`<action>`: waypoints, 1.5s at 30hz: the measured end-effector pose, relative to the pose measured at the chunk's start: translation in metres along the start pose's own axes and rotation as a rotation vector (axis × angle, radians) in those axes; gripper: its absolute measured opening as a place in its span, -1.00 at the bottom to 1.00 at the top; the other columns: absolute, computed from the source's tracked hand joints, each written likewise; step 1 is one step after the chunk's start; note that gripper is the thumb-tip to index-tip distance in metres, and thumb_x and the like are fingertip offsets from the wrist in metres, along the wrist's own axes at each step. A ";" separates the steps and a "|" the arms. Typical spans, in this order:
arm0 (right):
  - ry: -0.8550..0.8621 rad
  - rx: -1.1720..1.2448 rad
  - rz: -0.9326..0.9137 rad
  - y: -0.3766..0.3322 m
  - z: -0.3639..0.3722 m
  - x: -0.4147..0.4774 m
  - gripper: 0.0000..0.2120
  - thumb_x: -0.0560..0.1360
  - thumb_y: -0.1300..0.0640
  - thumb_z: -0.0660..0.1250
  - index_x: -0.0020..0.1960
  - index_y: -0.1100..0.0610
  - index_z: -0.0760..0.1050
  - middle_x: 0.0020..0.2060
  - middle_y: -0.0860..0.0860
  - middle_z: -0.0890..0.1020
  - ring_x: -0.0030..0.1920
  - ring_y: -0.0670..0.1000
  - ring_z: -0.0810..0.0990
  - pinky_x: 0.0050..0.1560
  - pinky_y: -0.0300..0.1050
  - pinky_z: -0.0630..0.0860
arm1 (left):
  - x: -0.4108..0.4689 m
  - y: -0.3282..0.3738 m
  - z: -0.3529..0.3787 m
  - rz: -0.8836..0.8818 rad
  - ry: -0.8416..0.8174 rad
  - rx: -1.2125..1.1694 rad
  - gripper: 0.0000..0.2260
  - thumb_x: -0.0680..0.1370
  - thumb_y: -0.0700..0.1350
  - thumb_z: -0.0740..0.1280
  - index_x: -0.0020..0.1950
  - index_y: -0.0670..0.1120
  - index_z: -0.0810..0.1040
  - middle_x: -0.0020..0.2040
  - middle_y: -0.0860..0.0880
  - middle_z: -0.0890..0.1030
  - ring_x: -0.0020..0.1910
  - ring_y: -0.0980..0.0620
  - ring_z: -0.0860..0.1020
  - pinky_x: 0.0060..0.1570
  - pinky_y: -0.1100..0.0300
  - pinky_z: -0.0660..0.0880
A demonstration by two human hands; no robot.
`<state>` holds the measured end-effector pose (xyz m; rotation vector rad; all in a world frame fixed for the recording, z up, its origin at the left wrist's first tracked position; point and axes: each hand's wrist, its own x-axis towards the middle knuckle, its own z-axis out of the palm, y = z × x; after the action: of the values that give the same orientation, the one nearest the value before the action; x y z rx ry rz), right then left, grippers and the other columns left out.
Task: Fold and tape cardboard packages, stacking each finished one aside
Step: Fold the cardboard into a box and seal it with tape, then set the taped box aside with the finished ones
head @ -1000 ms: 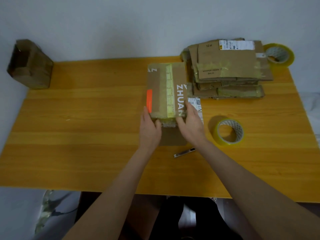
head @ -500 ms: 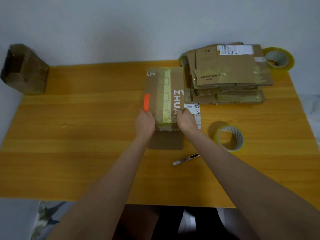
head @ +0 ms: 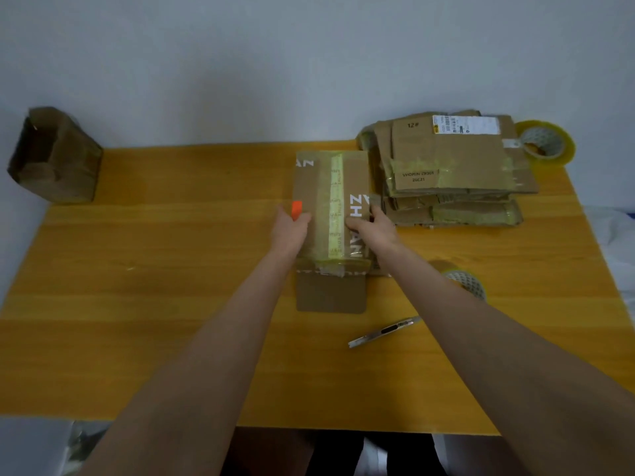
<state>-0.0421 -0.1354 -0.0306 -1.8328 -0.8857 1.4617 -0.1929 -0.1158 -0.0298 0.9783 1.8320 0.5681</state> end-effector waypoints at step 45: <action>-0.539 0.606 0.128 -0.101 0.336 -0.094 -0.63 0.64 -0.13 0.04 0.27 0.03 0.45 -0.18 -0.12 0.63 -0.34 -0.01 0.56 -0.37 -0.15 0.50 | -0.004 -0.133 -0.447 0.374 -0.051 -0.375 -0.62 0.57 -0.20 0.19 0.31 0.17 0.45 0.29 0.06 0.53 0.27 0.01 0.50 0.23 -0.07 0.45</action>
<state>-0.3986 -0.1322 0.0392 -1.0801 -0.4712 2.0752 -0.6435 -0.1814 0.0730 1.0660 1.4318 1.0614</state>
